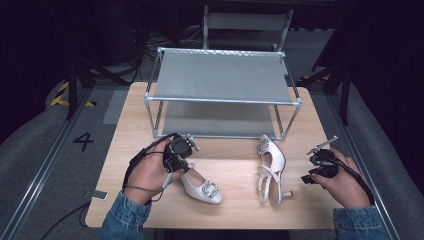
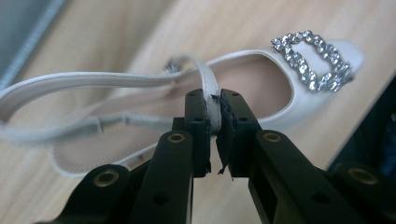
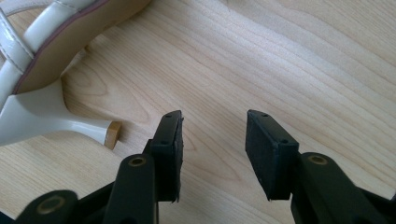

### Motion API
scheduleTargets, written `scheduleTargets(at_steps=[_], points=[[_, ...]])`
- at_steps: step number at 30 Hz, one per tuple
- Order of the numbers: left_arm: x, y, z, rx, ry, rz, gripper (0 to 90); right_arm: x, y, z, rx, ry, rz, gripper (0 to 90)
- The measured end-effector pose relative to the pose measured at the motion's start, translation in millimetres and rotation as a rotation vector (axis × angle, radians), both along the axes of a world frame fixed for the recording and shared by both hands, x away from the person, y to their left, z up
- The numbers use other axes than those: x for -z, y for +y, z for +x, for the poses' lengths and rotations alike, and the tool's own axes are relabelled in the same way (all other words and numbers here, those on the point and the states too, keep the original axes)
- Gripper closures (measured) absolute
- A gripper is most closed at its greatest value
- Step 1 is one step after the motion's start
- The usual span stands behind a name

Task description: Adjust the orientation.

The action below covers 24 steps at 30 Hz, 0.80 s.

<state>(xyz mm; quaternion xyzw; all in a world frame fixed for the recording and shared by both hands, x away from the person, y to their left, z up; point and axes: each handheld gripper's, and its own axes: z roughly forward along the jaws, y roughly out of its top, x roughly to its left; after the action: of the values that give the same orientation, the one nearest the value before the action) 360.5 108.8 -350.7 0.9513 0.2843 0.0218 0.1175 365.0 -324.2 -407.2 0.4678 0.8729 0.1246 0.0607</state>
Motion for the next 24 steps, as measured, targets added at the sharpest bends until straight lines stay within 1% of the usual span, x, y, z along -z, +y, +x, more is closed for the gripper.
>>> scheduleTargets(at_steps=[2,5,7,8,12,14,16,18,20,23,24], points=[[4.9,-3.3,-2.4,0.031,0.042,0.032,82.3,-0.1,0.5,0.1,-0.002,-0.001,-0.004,57.1],[13.3,-5.5,-2.3,0.040,0.080,0.088,82.2,-0.6,1.8,-0.1,-0.003,-0.004,-0.001,56.8],[17.9,-5.0,-0.8,0.044,0.113,0.076,82.2,-0.4,1.8,0.1,-0.009,-0.008,-0.001,56.6],[18.7,-5.2,-0.4,0.051,0.123,0.076,82.1,-0.4,1.7,0.2,-0.010,-0.007,-0.001,56.6],[16.1,-4.7,-0.3,0.054,0.124,0.052,80.2,1.0,1.4,0.7,-0.011,-0.005,-0.004,56.1],[14.5,-4.2,-0.1,0.048,0.121,0.020,71.6,1.5,1.6,0.7,-0.012,-0.004,-0.004,56.0],[12.1,-3.4,0.7,0.041,0.103,0.000,62.1,1.8,1.9,0.5,-0.011,-0.004,-0.002,55.8],[10.4,-3.7,0.9,0.034,0.079,-0.004,56.4,1.8,1.9,0.3,-0.012,-0.003,-0.001,55.7],[11.3,-5.8,1.7,0.040,0.052,-0.008,51.7,2.0,1.6,0.0,-0.014,-0.002,-0.003,55.4],[17.7,-12.1,4.9,0.074,0.012,0.015,45.1,2.6,1.3,-1.5,-0.014,-0.005,-0.002,55.0],[20.5,-14.1,6.5,0.076,0.017,0.033,44.3,2.6,1.0,-2.0,-0.015,-0.004,-0.002,54.9]])
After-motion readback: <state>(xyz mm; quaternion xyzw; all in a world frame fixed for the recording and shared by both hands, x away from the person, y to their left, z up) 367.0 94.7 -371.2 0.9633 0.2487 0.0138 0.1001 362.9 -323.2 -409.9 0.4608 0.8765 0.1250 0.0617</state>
